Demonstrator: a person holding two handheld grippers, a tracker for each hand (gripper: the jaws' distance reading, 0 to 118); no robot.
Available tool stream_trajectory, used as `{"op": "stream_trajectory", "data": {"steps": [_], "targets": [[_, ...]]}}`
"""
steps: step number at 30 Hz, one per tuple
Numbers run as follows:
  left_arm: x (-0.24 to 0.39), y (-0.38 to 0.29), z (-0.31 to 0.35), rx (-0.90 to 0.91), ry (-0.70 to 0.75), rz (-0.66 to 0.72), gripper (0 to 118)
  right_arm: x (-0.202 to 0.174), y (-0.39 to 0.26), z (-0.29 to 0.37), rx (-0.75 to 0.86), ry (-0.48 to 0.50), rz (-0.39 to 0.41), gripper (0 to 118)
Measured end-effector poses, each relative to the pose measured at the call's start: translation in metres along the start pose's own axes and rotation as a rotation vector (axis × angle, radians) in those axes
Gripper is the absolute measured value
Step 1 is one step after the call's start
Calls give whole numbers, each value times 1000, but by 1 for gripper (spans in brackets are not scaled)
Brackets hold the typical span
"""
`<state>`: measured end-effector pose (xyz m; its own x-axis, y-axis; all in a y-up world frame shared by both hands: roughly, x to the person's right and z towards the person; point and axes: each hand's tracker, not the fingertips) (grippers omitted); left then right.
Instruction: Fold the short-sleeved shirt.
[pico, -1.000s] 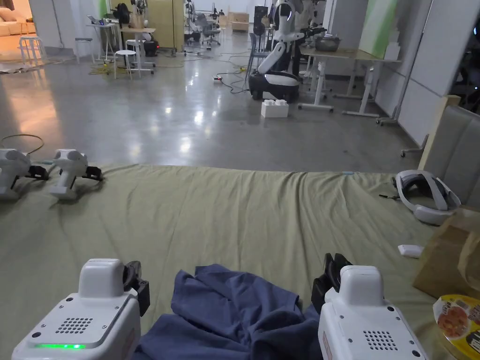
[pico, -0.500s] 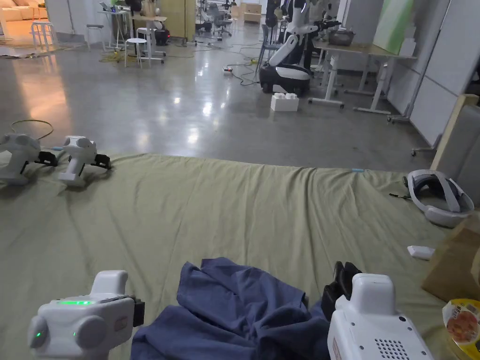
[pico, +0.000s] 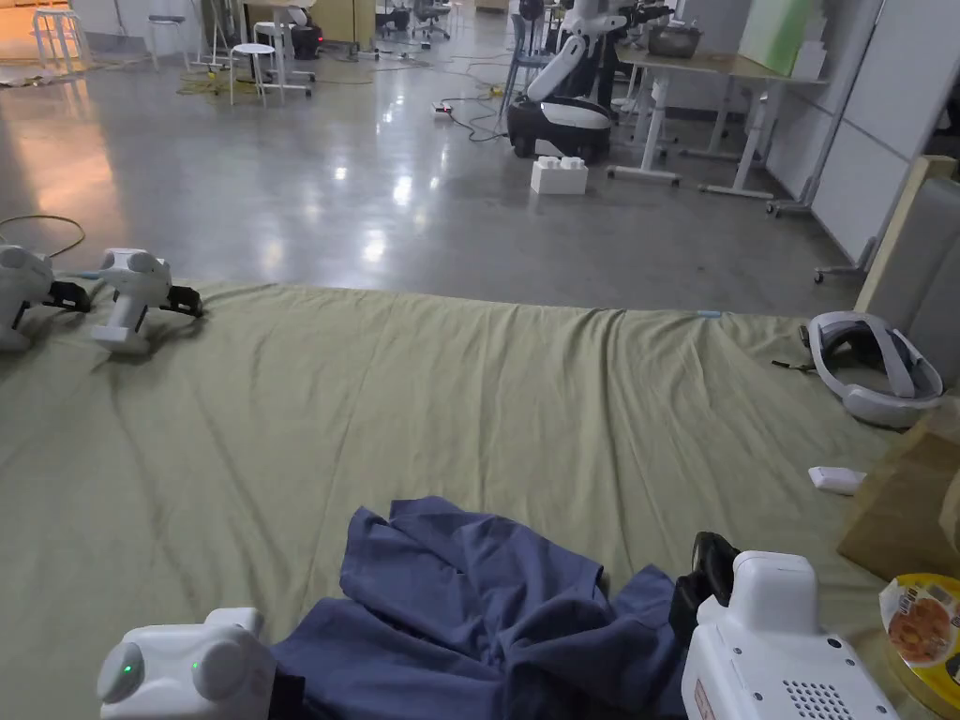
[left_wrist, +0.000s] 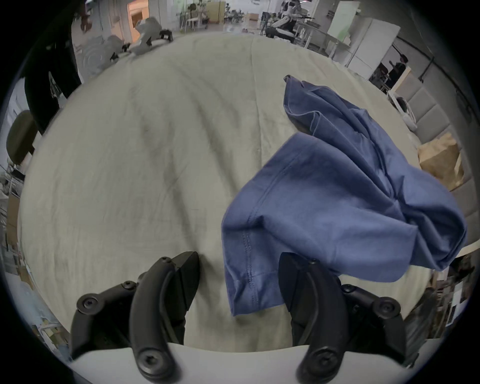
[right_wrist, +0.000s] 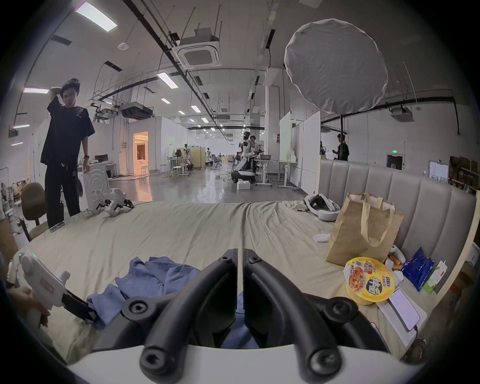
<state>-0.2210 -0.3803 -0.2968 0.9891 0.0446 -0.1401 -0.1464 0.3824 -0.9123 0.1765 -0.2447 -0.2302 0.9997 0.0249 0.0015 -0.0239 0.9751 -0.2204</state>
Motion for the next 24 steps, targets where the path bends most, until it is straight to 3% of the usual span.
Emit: {"op": "stream_trajectory", "data": {"steps": [2, 4, 6, 7, 8, 15, 20, 22, 24], "targets": [[7, -2, 0, 7, 31, -27, 72, 0, -2, -3, -11, -11, 2, 5], [12, -3, -1, 3, 48, -54, 63, 2, -3, -5, -17, -7, -8, 5], [17, -1, 4, 14, 50, -77, 23, 3, -4, -7, -22, -13, -9, 5], [19, 0, 5, 28, 62, -96, 13, 4, -5, -9, -24, -17, -7, 5], [17, 0, 6, 31, 38, -100, 10, 6, -5, -12, -32, -21, -4, 5], [-8, -1, 32, 93, -66, -20, 7, 40, -1, -62, -167, -13, 17, 5], [-15, -8, 57, 140, -67, -9, 7, 63, -5, -137, -453, 49, 18, 7], [-17, -8, 58, 143, -81, -4, 7, 67, -11, -168, -564, 55, 25, 19], [-15, -10, 59, 164, -63, -29, 7, 69, -21, -198, -664, 74, 22, 49]]}}
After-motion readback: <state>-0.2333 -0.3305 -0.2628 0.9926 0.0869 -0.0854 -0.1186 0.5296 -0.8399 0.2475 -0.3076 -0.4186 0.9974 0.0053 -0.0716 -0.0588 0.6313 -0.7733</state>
